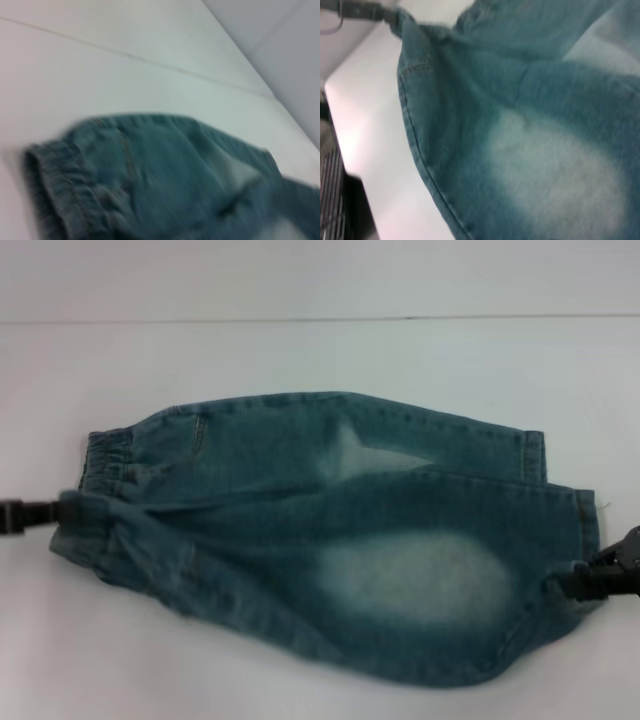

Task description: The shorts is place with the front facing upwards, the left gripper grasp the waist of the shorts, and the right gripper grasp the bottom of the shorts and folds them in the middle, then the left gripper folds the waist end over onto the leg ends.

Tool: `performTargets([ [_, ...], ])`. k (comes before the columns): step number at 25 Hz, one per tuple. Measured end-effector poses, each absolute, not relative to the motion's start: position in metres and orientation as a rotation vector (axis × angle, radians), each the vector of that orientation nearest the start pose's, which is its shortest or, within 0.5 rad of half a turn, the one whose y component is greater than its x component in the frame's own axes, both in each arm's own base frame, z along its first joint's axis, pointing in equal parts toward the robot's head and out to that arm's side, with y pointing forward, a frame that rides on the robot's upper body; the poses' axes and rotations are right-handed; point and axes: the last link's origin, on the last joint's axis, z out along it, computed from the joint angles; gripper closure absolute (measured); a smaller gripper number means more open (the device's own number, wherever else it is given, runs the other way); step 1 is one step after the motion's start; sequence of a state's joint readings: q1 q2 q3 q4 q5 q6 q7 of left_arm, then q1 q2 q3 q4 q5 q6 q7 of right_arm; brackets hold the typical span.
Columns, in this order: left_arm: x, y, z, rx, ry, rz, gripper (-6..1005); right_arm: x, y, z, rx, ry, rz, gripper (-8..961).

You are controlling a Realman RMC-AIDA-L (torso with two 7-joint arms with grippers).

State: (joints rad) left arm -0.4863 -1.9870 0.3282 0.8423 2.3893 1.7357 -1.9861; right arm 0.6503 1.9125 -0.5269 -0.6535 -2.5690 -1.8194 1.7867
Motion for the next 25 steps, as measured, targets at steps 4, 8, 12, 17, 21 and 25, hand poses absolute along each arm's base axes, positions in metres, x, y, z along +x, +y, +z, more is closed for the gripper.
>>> performTargets([
  [4, -0.336, 0.315, 0.098, -2.175, -1.592, -0.583, 904, 0.307, 0.318, 0.055, -2.822, 1.229, 0.231, 922],
  [8, -0.344, 0.325, 0.101, -1.995, -1.646, -0.685, 899, 0.314, 0.325, 0.052, -2.657, 1.207, 0.473, 922],
  [12, -0.345, 0.33, 0.096, -1.95, -1.653, -0.727, 894, 0.321, 0.331, 0.049, -2.505, 1.184, 0.64, 923],
  [17, -0.343, 0.336, 0.086, -1.934, -1.642, -0.714, 888, 0.327, 0.339, 0.038, -2.372, 1.169, 0.722, 923],
  [21, -0.342, 0.339, 0.085, -1.921, -1.63, -0.724, 883, 0.329, 0.345, 0.027, -2.312, 1.156, 0.704, 923],
  [25, -0.338, 0.344, 0.089, -1.895, -1.592, -0.804, 878, 0.328, 0.349, 0.022, -2.274, 1.134, 0.718, 922],
])
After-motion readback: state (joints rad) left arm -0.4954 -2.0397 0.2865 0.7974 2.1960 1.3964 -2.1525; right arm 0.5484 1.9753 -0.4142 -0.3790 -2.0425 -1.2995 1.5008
